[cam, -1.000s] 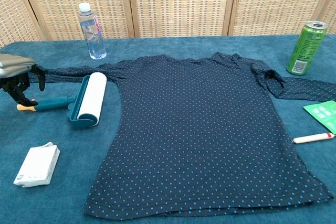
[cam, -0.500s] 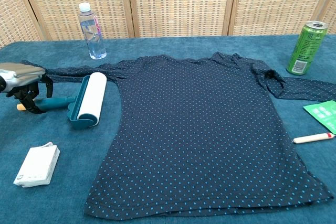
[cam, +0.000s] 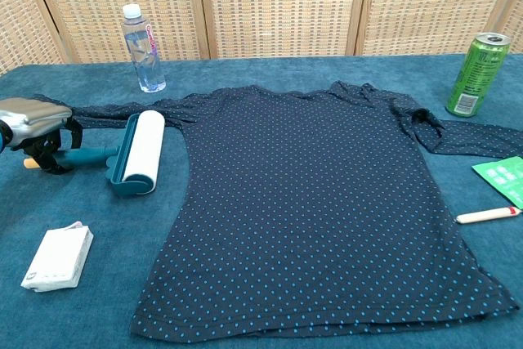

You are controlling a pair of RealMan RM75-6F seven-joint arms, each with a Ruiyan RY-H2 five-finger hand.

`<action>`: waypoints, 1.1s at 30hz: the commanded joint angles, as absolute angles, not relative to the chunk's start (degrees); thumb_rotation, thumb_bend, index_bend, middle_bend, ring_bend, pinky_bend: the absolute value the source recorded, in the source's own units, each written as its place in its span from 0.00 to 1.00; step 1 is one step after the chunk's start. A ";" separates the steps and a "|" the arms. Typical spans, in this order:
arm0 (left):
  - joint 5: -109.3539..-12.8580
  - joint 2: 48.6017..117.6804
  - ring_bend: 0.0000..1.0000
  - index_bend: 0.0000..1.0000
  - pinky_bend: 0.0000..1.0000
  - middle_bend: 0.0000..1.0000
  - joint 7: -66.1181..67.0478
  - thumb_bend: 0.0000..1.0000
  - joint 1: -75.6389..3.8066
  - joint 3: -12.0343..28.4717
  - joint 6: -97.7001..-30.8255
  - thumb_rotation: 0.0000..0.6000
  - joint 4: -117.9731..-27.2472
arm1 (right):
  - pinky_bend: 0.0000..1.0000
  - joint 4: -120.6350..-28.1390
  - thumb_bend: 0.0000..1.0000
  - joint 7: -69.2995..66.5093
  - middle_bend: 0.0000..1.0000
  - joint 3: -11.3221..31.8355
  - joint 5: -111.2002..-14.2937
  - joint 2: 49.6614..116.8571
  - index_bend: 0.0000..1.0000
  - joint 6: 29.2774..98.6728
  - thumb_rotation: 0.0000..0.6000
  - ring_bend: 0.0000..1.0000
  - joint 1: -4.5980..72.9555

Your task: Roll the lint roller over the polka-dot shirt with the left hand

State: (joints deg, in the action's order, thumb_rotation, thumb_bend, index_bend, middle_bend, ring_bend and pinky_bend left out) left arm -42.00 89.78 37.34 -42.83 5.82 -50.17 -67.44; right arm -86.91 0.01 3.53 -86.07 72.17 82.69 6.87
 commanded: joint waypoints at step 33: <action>-24.70 82.58 0.74 0.89 0.72 0.88 58.68 0.73 -60.50 4.47 -47.07 1.00 -81.01 | 0.00 -84.70 0.01 -0.81 0.00 4.96 -81.91 72.40 0.00 79.71 1.00 0.00 7.63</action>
